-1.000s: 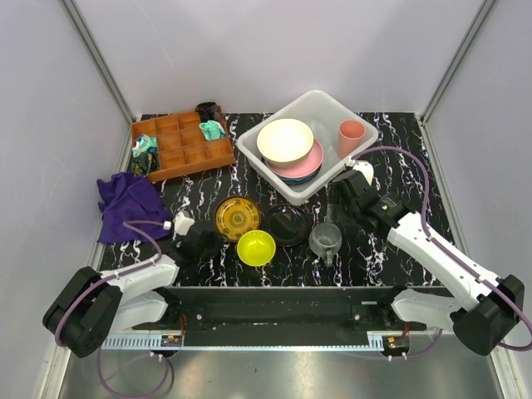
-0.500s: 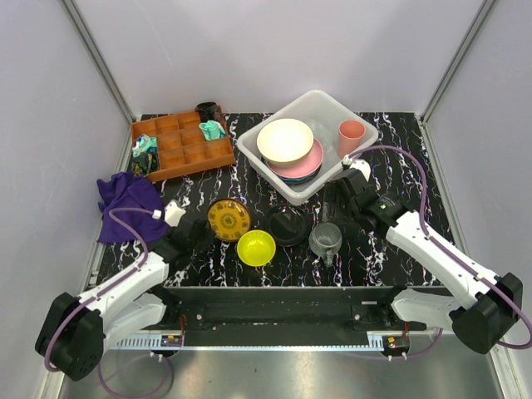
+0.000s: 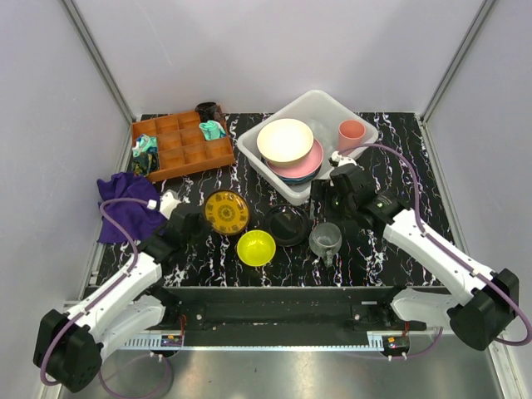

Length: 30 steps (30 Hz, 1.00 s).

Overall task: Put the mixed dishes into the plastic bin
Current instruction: Pick up the plate at the center of the board.

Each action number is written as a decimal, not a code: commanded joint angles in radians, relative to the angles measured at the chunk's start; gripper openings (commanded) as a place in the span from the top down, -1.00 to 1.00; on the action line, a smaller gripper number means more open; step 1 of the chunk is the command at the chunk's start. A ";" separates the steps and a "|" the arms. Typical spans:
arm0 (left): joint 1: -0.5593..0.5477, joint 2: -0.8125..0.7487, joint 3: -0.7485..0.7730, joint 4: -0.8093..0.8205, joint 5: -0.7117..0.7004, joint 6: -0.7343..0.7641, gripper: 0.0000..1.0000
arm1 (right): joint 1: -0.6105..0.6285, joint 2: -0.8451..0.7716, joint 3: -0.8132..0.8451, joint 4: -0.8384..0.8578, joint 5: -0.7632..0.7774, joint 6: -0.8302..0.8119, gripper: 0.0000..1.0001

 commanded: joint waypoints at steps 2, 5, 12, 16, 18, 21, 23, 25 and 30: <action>0.014 -0.036 0.067 0.034 0.052 0.027 1.00 | -0.004 0.032 0.001 0.142 -0.190 -0.006 -0.67; 0.018 -0.042 0.092 0.053 0.111 0.055 1.00 | -0.002 0.064 0.003 0.188 -0.261 -0.007 -0.70; 0.024 -0.027 0.171 0.082 0.230 0.107 1.00 | -0.002 0.113 0.009 0.277 -0.358 0.023 -0.74; 0.024 -0.044 0.182 0.082 0.259 0.118 1.00 | -0.002 0.122 0.003 0.329 -0.414 0.045 -0.75; 0.022 -0.047 0.181 0.086 0.279 0.119 1.00 | -0.004 0.122 -0.004 0.359 -0.425 0.060 -0.75; 0.024 -0.053 0.167 0.114 0.319 0.118 1.00 | -0.002 0.128 -0.005 0.388 -0.450 0.069 -0.75; 0.024 -0.052 0.161 0.131 0.366 0.119 1.00 | -0.002 0.134 -0.002 0.392 -0.453 0.073 -0.75; 0.024 -0.050 0.159 0.149 0.403 0.119 1.00 | -0.002 0.145 -0.001 0.397 -0.451 0.074 -0.75; 0.024 -0.053 0.173 0.180 0.460 0.121 1.00 | -0.004 0.164 -0.001 0.409 -0.450 0.077 -0.75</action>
